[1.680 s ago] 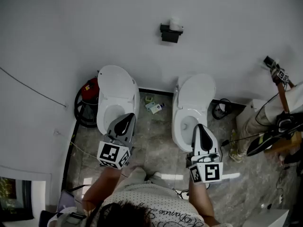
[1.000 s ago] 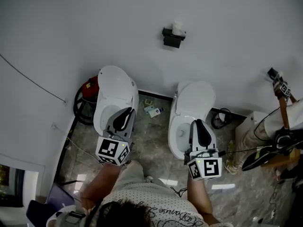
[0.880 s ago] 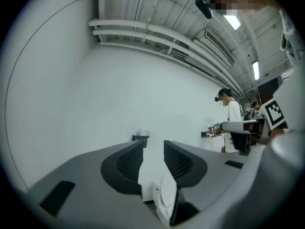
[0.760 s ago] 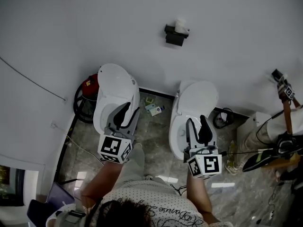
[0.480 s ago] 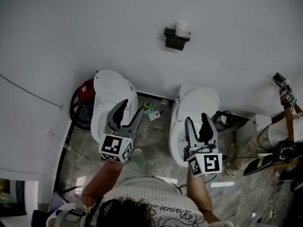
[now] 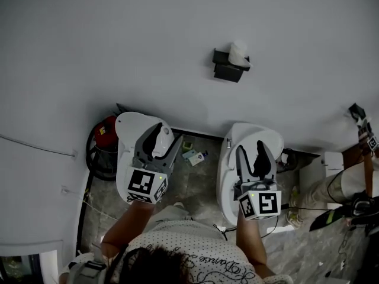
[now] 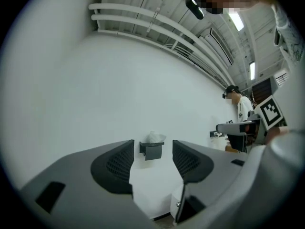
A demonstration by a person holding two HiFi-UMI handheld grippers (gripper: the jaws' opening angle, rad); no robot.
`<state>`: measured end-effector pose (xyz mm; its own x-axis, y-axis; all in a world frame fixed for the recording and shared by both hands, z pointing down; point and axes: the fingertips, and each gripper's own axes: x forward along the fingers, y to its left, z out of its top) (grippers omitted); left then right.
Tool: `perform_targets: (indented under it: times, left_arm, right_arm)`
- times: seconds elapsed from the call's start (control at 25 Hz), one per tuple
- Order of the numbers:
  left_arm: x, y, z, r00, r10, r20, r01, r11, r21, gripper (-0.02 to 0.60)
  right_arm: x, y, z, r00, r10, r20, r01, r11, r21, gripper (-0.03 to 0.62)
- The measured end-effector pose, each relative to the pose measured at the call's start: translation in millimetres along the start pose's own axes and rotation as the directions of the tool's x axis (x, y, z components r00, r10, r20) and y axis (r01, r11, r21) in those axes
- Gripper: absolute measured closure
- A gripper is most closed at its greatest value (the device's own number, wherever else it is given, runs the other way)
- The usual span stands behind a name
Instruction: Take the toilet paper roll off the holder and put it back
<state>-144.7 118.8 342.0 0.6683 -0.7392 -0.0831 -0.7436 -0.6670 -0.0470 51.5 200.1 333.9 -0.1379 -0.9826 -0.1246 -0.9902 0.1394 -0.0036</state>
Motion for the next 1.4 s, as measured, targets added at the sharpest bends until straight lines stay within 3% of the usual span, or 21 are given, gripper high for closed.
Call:
perform_targets:
  times: [0.44, 0.92, 1.16, 1.4]
  left_arm:
    - [81.0, 44.6, -30.0, 0.999, 0.002, -0.039, -0.004, 0.999, -0.044, 0.342]
    - [232.7, 68.6, -22.3, 0.993, 0.118, -0.001, -0.118, 0.993, -0.027, 0.341]
    - [270.7, 75.5, -25.6, 0.986, 0.164, -0.019, -0.164, 0.986, -0.019, 0.341]
    - [295.3, 83.5, -33.8, 0.986, 0.159, -0.042, -0.16, 0.987, -0.023, 0.337]
  right_arm:
    - [79.1, -37.1, -9.4, 0.999, -0.009, -0.035, 0.008, 1.0, -0.024, 0.344]
    - [221.8, -132.7, -11.4, 0.988, 0.151, -0.017, -0.151, 0.988, -0.032, 0.336]
    - [258.9, -164.0, -14.1, 0.981, 0.192, -0.012, -0.192, 0.981, -0.011, 0.335]
    - [278.3, -176.0, -24.7, 0.982, 0.186, -0.02, -0.186, 0.982, 0.02, 0.332]
